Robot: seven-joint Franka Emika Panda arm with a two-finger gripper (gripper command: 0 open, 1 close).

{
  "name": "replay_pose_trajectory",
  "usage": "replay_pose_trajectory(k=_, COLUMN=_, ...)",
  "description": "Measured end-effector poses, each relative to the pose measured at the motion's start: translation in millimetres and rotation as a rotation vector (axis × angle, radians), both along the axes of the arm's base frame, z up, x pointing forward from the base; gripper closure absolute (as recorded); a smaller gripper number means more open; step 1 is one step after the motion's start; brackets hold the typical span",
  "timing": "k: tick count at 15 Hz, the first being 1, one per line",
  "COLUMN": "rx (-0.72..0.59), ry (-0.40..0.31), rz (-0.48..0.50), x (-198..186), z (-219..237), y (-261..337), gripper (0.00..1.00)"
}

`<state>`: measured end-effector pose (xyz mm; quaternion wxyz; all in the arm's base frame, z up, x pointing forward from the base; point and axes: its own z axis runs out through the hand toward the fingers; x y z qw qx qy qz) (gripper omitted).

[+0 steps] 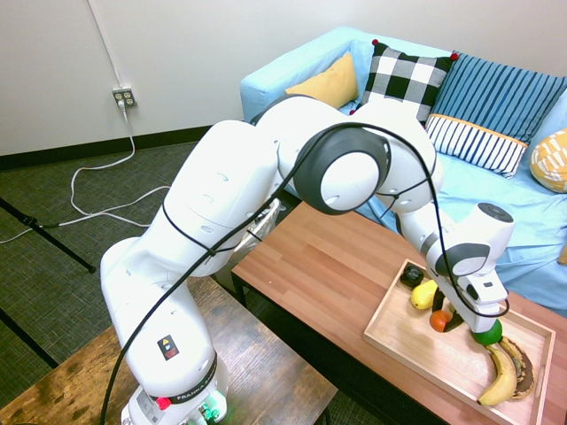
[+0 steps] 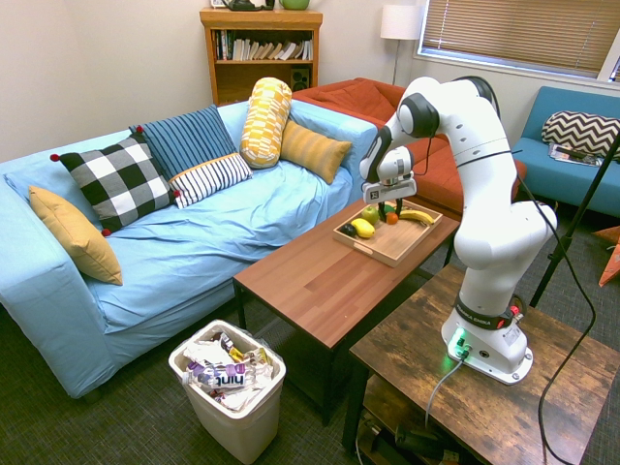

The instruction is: Put the tangerine in the tray

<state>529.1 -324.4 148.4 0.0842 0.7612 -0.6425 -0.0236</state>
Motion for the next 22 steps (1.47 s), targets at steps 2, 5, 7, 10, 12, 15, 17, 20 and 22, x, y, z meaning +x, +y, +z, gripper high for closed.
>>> replay_pose_trajectory(k=2, rx=0.015, ry=0.014, rz=0.006, x=-2.9, z=-18.3, y=4.4, gripper=1.00)
replay_pose_trajectory(k=5, rx=0.028, ry=0.027, rz=0.014, x=-7.9, z=-36.6, y=5.8, gripper=0.00)
replay_pose_trajectory(k=7, rx=0.037, ry=0.032, rz=0.024, x=-9.4, z=-41.5, y=6.7, gripper=0.00)
replay_pose_trajectory(k=10, rx=0.050, ry=0.027, rz=0.032, x=-8.9, z=-44.1, y=9.3, gripper=0.00)
replay_pose_trajectory(k=12, rx=0.054, ry=0.024, rz=0.032, x=-8.6, z=-44.4, y=10.1, gripper=0.00)
replay_pose_trajectory(k=15, rx=0.055, ry=0.016, rz=0.034, x=-8.0, z=-43.7, y=9.9, gripper=0.00)
replay_pose_trajectory(k=17, rx=0.053, ry=0.008, rz=0.041, x=-6.0, z=-39.9, y=10.0, gripper=0.00)
replay_pose_trajectory(k=20, rx=0.051, ry=-0.002, rz=0.047, x=-3.8, z=-32.7, y=10.3, gripper=0.00)
replay_pose_trajectory(k=22, rx=0.051, ry=-0.003, rz=0.047, x=-3.8, z=-32.1, y=10.3, gripper=0.00)
